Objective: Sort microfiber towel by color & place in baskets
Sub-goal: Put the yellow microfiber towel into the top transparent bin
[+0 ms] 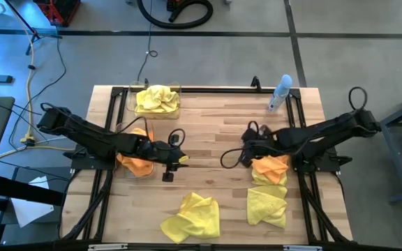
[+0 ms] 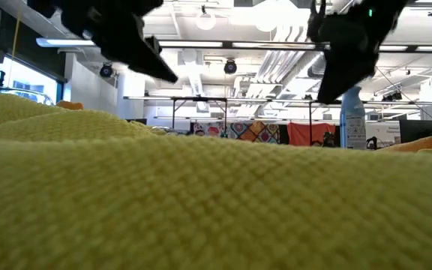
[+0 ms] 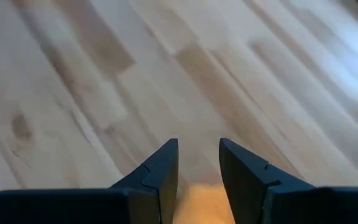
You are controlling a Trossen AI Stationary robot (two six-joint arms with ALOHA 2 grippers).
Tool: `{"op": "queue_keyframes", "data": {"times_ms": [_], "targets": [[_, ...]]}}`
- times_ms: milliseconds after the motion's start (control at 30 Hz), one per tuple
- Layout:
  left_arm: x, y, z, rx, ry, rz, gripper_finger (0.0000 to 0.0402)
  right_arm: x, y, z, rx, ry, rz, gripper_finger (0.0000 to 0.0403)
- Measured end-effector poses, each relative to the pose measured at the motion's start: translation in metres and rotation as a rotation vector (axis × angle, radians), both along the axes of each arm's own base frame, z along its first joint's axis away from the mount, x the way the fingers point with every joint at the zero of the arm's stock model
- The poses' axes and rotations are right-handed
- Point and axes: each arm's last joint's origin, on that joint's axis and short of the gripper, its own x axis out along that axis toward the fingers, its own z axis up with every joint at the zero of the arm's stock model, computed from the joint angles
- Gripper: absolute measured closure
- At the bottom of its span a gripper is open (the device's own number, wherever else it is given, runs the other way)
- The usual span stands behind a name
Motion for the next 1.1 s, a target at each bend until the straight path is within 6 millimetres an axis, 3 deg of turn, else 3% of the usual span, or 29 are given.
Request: {"op": "queue_keyframes", "data": {"times_ms": [133, 233, 500, 733, 1100], "targets": [[0.003, 0.004, -0.003, 0.002, 0.009, 0.018, 0.0271, -0.012, -0.002, 0.031, 0.038, 0.097, -0.121, 0.0292], [0.004, 0.006, -0.004, 0.002, 0.013, 0.024, 0.0271, -0.019, -0.001, 0.040, 0.076, 0.144, -0.164, 0.0292], [0.003, 0.006, -0.005, 0.002, 0.019, 0.023, 0.0271, -0.029, 0.022, 0.032, 0.322, 0.225, -0.232, 0.0292], [0.003, 0.005, -0.005, -0.021, 0.031, 0.019, 0.0271, -0.038, 0.043, 0.017, 0.329, 0.251, -0.212, 0.0292], [0.000, 0.006, -0.008, -0.035, 0.070, 0.036, 0.0271, -0.047, 0.047, -0.001, 0.426, 0.348, -0.306, 0.0292]]}}
